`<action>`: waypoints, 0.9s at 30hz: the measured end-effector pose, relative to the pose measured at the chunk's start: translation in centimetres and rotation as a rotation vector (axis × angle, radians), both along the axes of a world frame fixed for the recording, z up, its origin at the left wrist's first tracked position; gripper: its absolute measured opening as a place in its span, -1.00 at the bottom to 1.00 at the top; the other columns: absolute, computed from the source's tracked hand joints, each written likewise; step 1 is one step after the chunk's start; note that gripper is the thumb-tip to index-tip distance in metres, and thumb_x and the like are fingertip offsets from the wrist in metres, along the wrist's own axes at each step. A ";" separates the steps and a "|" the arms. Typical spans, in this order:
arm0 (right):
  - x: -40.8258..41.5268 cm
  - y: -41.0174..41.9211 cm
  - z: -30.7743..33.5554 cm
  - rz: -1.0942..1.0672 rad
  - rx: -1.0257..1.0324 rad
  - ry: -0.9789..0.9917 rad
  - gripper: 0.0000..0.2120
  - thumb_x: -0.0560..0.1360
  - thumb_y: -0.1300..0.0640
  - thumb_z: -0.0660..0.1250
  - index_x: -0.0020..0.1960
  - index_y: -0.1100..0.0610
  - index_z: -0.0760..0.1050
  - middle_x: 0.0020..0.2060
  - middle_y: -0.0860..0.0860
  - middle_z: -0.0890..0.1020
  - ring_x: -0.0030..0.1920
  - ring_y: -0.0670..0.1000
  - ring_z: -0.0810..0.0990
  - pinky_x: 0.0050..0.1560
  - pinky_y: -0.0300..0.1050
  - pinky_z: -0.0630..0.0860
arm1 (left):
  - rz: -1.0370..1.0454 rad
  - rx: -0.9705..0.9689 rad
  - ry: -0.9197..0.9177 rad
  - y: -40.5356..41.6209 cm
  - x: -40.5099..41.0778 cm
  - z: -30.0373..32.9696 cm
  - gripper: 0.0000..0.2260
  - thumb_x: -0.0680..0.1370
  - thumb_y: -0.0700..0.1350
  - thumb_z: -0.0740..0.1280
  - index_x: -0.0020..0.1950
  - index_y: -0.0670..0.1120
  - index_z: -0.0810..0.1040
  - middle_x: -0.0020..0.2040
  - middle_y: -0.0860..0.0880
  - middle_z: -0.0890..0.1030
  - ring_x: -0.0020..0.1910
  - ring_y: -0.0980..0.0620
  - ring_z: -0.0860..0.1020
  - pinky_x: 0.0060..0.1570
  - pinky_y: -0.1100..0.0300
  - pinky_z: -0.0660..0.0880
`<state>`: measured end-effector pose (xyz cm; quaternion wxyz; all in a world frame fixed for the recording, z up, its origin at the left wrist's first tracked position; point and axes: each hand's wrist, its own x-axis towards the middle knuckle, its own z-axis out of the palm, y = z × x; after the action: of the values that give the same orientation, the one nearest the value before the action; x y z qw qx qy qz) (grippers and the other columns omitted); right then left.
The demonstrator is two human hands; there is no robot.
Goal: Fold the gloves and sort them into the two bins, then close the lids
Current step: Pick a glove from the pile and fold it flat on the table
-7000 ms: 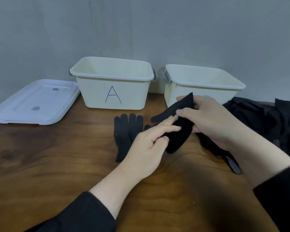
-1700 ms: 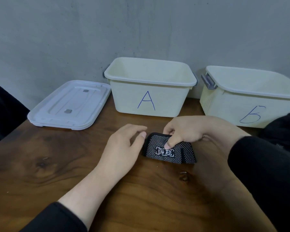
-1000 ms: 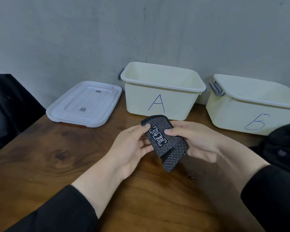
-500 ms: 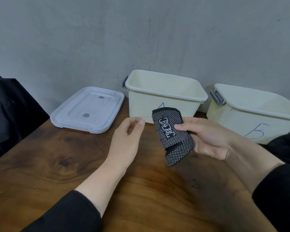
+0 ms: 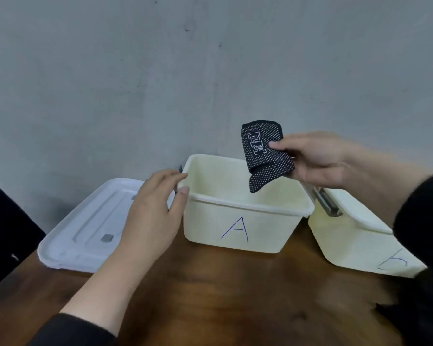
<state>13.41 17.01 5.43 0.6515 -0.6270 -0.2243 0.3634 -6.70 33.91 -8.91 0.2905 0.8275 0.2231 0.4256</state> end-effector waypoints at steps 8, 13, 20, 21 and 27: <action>2.3 7.6 -6.2 -0.051 -0.289 0.036 -0.74 0.58 0.39 0.32 0.25 0.42 0.50 0.15 0.30 0.65 -0.08 0.13 0.66 -0.10 -0.06 0.66 | -0.143 -0.094 0.158 4.1 2.6 -0.6 -0.62 0.64 0.10 0.19 0.46 0.13 0.46 0.47 0.31 0.36 0.42 0.39 0.26 0.39 0.38 0.14; 2.9 11.1 -9.1 -0.038 -0.357 0.103 -0.84 0.59 0.39 0.30 0.17 0.39 0.50 -0.03 0.22 0.66 -0.11 0.12 0.65 -0.20 -0.10 0.67 | -0.193 -0.126 0.088 4.7 3.0 -1.5 -0.54 0.59 0.31 0.15 0.43 0.19 0.48 0.42 0.40 0.36 0.42 0.43 0.25 0.42 0.25 0.24; 3.5 13.1 -10.7 0.232 -1.079 -1.098 -0.64 0.58 -0.08 0.39 -0.17 0.17 0.43 -0.24 0.07 0.53 -0.17 0.12 0.57 -0.25 -0.09 0.44 | -0.218 -0.129 0.081 5.0 2.7 -1.9 -0.57 0.58 0.32 0.15 0.41 0.26 0.47 0.41 0.47 0.32 0.44 0.41 0.23 0.39 0.25 0.23; 3.5 13.2 -10.4 0.259 -1.075 -1.276 -0.68 0.59 -0.09 0.37 -0.11 0.16 0.47 -0.16 0.06 0.55 -0.06 0.13 0.57 -0.16 -0.07 0.45 | -0.224 -0.130 0.080 5.0 2.7 -1.8 -0.57 0.57 0.31 0.16 0.41 0.26 0.48 0.41 0.47 0.32 0.44 0.41 0.23 0.39 0.26 0.23; 3.0 13.9 -10.6 0.739 -0.989 -1.239 -0.59 0.63 0.01 0.32 0.45 0.03 0.46 0.27 -0.02 0.56 0.14 0.00 0.49 0.14 -0.13 0.42 | -0.237 -0.138 0.075 5.0 2.7 -1.7 -0.56 0.57 0.34 0.15 0.40 0.27 0.47 0.41 0.48 0.31 0.45 0.41 0.22 0.39 0.24 0.24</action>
<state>16.40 30.94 -5.18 -0.0939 -0.8097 -0.5434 0.2007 -4.01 38.92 -10.63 0.3865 0.8414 0.1630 0.3408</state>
